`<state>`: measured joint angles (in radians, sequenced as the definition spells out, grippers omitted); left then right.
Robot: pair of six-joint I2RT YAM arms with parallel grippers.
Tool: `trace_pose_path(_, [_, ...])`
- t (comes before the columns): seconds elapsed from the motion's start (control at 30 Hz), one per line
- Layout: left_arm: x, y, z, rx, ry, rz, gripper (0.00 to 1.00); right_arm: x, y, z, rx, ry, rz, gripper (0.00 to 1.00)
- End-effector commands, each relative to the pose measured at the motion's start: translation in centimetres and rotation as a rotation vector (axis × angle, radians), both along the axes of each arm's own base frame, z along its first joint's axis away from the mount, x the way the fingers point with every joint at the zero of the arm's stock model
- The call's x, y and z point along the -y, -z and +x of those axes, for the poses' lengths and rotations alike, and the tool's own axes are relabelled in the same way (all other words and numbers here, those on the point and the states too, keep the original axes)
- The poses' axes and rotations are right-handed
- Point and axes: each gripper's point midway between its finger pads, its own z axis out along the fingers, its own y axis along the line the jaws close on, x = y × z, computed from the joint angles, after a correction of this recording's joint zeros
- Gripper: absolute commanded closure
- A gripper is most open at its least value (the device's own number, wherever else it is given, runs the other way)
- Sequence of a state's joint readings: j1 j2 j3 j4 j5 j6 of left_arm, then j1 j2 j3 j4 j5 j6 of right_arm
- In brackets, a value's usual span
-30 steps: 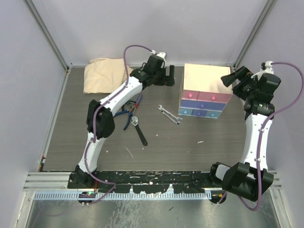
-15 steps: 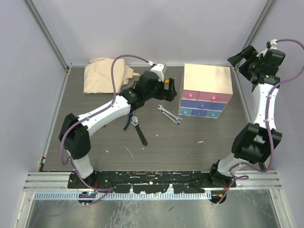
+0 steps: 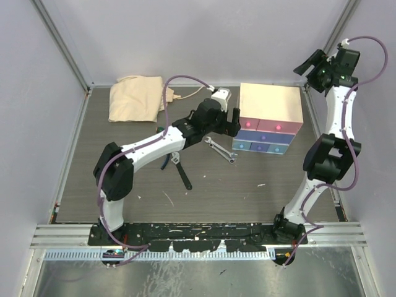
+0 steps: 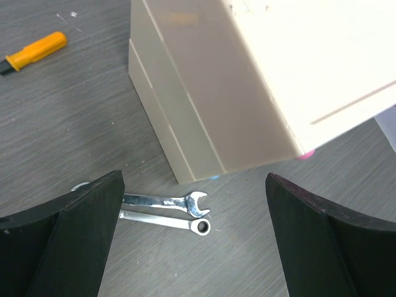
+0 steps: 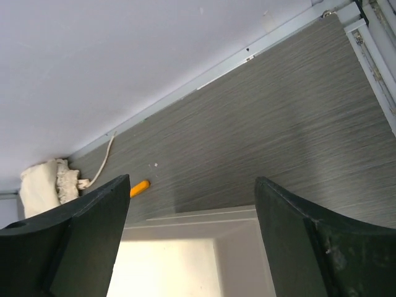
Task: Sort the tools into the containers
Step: Open the drawer in the storage box.
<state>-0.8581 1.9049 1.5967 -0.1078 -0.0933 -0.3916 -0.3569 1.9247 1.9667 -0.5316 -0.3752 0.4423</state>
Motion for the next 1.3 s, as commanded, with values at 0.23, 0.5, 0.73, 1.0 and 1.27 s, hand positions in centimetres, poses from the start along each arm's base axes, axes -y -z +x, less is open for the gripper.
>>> trace_pose_path(0.23, [1.3, -3.6, 3.0, 0.118, -0.043, 0.012, 0.02, -1.4, 1.7, 1.0, -0.110, 0.013, -0.176, 0.22])
trace_pose_path(0.5, [0.8, -3.5, 4.8, 0.114, -0.079, 0.064, 0.02, -1.5, 2.8, -1.1, -0.167, -0.007, -0.222, 0.27])
trace_pose_path(0.73, [1.1, -3.7, 6.3, 0.120, -0.075, 0.108, 0.02, -2.7, 3.7, -4.9, -0.203, -0.040, -0.223, 0.28])
trace_pose_path(1.0, [-0.4, -4.6, 7.3, 0.118, -0.093, 0.108, 0.02, -4.9, 2.4, -8.5, -0.132, -0.052, -0.168, 0.28])
trace_pose_path(1.27, [-1.8, -5.8, 7.1, 0.110, -0.082, 0.129, 0.02, -4.8, 1.0, -10.9, -0.101, -0.008, -0.194, 0.26])
